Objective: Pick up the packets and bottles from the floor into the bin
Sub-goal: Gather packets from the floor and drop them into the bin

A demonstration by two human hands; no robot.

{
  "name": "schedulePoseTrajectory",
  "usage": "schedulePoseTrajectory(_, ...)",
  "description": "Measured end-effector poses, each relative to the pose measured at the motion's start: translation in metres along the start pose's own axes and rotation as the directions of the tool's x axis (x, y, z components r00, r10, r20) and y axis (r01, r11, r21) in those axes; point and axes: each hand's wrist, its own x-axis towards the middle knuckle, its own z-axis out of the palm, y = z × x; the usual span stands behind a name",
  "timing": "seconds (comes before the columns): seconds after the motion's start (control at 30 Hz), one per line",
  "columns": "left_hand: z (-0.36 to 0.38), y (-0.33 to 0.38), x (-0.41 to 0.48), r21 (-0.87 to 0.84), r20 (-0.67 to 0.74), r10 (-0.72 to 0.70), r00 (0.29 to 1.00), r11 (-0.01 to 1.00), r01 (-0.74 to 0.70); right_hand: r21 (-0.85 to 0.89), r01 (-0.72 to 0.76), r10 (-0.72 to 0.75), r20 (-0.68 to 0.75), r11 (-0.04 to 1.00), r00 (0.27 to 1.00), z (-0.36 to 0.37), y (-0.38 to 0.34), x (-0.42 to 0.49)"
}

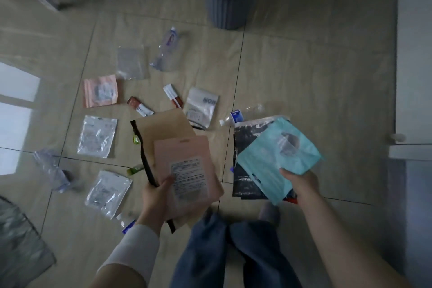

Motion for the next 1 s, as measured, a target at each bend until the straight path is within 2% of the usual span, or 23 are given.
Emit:
schedulePoseTrajectory(0.17,0.059,0.038,-0.035,-0.087,0.026,0.033,0.999,0.996,-0.031,0.113,-0.046,0.047,-0.003,0.993,0.999,-0.053,-0.026,0.031)
schedulePoseTrajectory(0.27,0.094,0.051,-0.049,-0.121,-0.02,0.031,0.999,0.992,-0.033,0.087,-0.03,0.03,0.011,0.996,1.0,-0.08,-0.028,0.065)
schedulePoseTrajectory(0.4,0.147,0.065,-0.077,-0.16,-0.103,0.017,0.995,0.987,-0.033,0.211,-0.089,0.074,0.076,0.973,0.994,-0.128,-0.061,0.094)
schedulePoseTrajectory(0.53,0.222,0.072,-0.108,-0.209,-0.133,-0.018,0.991,0.978,-0.011,0.209,-0.074,0.052,0.11,0.975,0.993,-0.195,-0.094,0.132)
schedulePoseTrajectory(0.7,0.303,0.11,-0.134,-0.246,-0.087,0.009,0.996,0.969,-0.031,0.162,-0.003,-0.02,0.138,0.987,0.99,-0.263,-0.155,0.174)
schedulePoseTrajectory(0.83,0.33,0.158,-0.129,-0.272,-0.067,0.06,0.996,0.959,-0.076,0.19,0.057,-0.085,0.144,0.98,0.986,-0.272,-0.217,0.186)
schedulePoseTrajectory(1.0,0.337,0.224,-0.11,-0.349,-0.059,0.1,0.993,0.93,-0.114,0.214,0.145,-0.191,0.216,0.966,0.958,-0.249,-0.304,0.199)
